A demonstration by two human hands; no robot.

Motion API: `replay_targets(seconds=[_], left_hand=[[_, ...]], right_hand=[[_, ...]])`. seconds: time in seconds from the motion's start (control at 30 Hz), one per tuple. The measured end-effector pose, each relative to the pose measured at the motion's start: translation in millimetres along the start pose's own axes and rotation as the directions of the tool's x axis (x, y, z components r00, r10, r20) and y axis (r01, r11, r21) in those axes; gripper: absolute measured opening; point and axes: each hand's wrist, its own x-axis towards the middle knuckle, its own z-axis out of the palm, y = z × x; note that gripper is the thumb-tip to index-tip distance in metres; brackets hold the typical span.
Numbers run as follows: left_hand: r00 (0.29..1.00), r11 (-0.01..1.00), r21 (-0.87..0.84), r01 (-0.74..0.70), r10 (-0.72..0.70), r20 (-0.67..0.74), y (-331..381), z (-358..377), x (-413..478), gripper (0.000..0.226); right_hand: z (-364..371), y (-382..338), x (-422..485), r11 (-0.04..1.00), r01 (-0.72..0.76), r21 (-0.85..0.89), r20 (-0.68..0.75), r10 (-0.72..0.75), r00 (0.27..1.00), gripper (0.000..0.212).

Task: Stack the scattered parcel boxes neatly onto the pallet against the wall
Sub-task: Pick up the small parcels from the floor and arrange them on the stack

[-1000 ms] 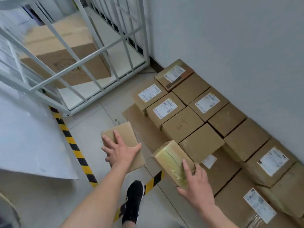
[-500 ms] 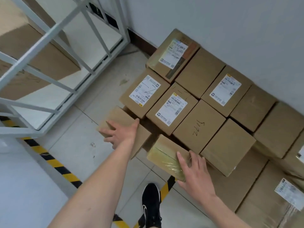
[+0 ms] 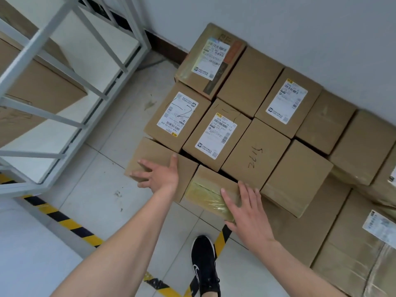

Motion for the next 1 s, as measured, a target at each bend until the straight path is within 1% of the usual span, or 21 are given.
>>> replay_targets(seconds=[0.07, 0.17, 0.23, 0.33, 0.4, 0.47, 0.53, 0.6, 0.67, 0.73, 0.8, 0.87, 0.93, 1.0], left_hand=[[0.999, 0.999, 0.04, 0.01, -0.011, 0.033, 2, -2, 2, 0.118], [0.999, 0.989, 0.149, 0.005, -0.013, 0.052, 2, -8, 2, 0.123], [0.999, 0.976, 0.216, -0.024, 0.015, 0.042, 3, -12, -4, 0.118], [0.991, 0.941, 0.313, -0.129, 0.129, 0.022, 11, -10, -32, 0.099], [0.963, 0.901, 0.343, -0.264, 0.268, 0.037, 17, -1, -67, 0.085], [0.887, 0.813, 0.367, -0.452, 0.454, 0.088, 17, 15, -110, 0.075], [0.789, 0.699, 0.38, -0.606, 0.588, 0.177, 14, 37, -161, 0.071], [0.705, 0.59, 0.399, -0.702, 0.654, 0.273, 8, 67, -212, 0.07], [0.633, 0.486, 0.418, -0.768, 0.674, 0.381, 1, 101, -262, 0.071], [0.576, 0.356, 0.473, -0.806, 0.658, 0.485, -6, 138, -304, 0.077], [0.535, 0.189, 0.562, -0.806, 0.638, 0.554, -10, 169, -331, 0.088], [0.512, 0.053, 0.622, -0.781, 0.626, 0.589, -11, 191, -335, 0.098], [0.516, -0.016, 0.653, -0.757, 0.599, 0.612, -10, 204, -318, 0.101], [0.519, -0.067, 0.664, -0.745, 0.567, 0.64, -8, 214, -297, 0.099]], right_hand=[[-1, 0, 0, 1.0, -0.005, 0.001, 0.041, 0.005, 0.999, 0.101], [2, 1, -4, 1.0, -0.016, -0.01, 0.097, 0.016, 0.995, 0.101], [2, 5, -8, 1.0, 0.001, -0.025, 0.115, 0.002, 0.993, 0.1], [-2, 18, -23, 1.0, -0.012, -0.018, 0.125, 0.014, 0.992, 0.103], [-6, 28, -41, 0.997, -0.071, 0.03, 0.124, 0.067, 0.99, 0.108], [-6, 41, -67, 0.988, -0.132, 0.084, 0.119, 0.122, 0.985, 0.107], [-3, 59, -105, 0.974, -0.19, 0.123, 0.133, 0.173, 0.976, 0.101], [4, 86, -150, 0.949, -0.271, 0.163, 0.156, 0.247, 0.956, 0.093], [11, 121, -201, 0.909, -0.37, 0.191, 0.181, 0.338, 0.923, 0.086], [22, 162, -256, 0.858, -0.473, 0.2, 0.204, 0.435, 0.877, 0.079], [37, 204, -314, 0.802, -0.563, 0.202, 0.207, 0.527, 0.824, 0.074], [56, 244, -372, 0.722, -0.658, 0.216, 0.203, 0.626, 0.753, 0.077], [79, 274, -427, 0.628, -0.749, 0.209, 0.264, 0.702, 0.662, 0.091], [111, 290, -475, 0.567, -0.808, 0.158, 0.322, 0.744, 0.585, 0.1]])
